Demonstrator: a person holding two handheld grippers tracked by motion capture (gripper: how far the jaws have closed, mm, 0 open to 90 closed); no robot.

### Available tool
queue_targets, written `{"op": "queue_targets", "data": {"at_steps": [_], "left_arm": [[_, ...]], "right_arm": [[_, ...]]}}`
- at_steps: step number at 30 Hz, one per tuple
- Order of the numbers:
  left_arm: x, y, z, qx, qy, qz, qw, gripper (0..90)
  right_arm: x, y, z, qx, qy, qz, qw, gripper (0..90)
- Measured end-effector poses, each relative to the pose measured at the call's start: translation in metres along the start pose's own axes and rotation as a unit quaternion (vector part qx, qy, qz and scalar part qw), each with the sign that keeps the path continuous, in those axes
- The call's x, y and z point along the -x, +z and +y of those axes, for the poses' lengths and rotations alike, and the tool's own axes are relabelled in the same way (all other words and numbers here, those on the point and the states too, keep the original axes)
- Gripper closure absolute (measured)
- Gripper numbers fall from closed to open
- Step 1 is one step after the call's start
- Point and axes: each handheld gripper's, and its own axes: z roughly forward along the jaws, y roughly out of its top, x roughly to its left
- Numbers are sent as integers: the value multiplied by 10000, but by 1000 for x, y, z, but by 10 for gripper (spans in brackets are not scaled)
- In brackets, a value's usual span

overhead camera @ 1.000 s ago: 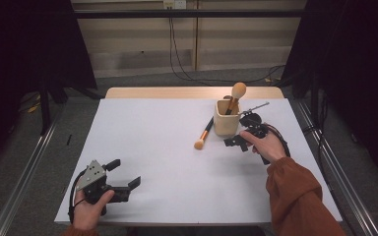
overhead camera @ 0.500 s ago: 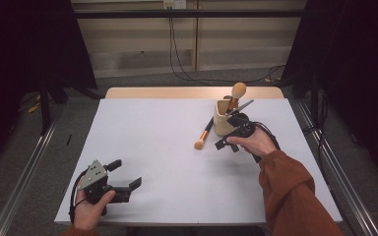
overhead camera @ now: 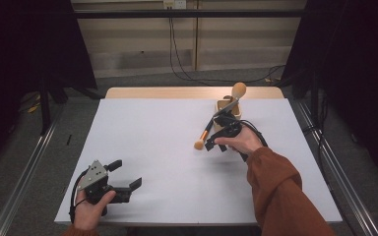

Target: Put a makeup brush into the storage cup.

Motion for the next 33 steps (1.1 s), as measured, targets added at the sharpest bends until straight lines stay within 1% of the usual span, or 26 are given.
{"op": "queue_targets", "data": {"at_steps": [3,5,9,17,19,21,23,26,28,33], "left_arm": [[0,0,0,-3,12,-12,10000,31],[0,0,0,-5,9,-10,10000,31],[0,0,0,-5,11,-19,10000,31],[0,0,0,-26,28,-40,10000,33],[0,1,0,-31,34,-40,10000,33],[1,1,0,-37,54,-54,10000,33],[1,1,0,-55,60,-63,9999,33],[2,1,0,-57,60,-66,9999,33],[2,1,0,-55,67,-68,9999,33],[3,3,0,-95,97,-130,9998,33]], "right_arm": [[-6,4,5,-28,-12,-39,10000,96],[-10,6,8,-57,-4,-3,10000,99],[-18,10,14,-83,20,-3,10000,122],[-27,18,27,-96,155,-92,9998,180],[-28,20,30,-96,144,-108,9998,193],[-30,21,34,-92,185,-140,9997,213],[-31,23,37,-124,255,-223,9993,229],[-29,27,42,-208,395,-323,9985,247],[-28,29,45,-205,458,-391,9980,262],[-28,34,52,-203,544,-413,9975,280]]}}
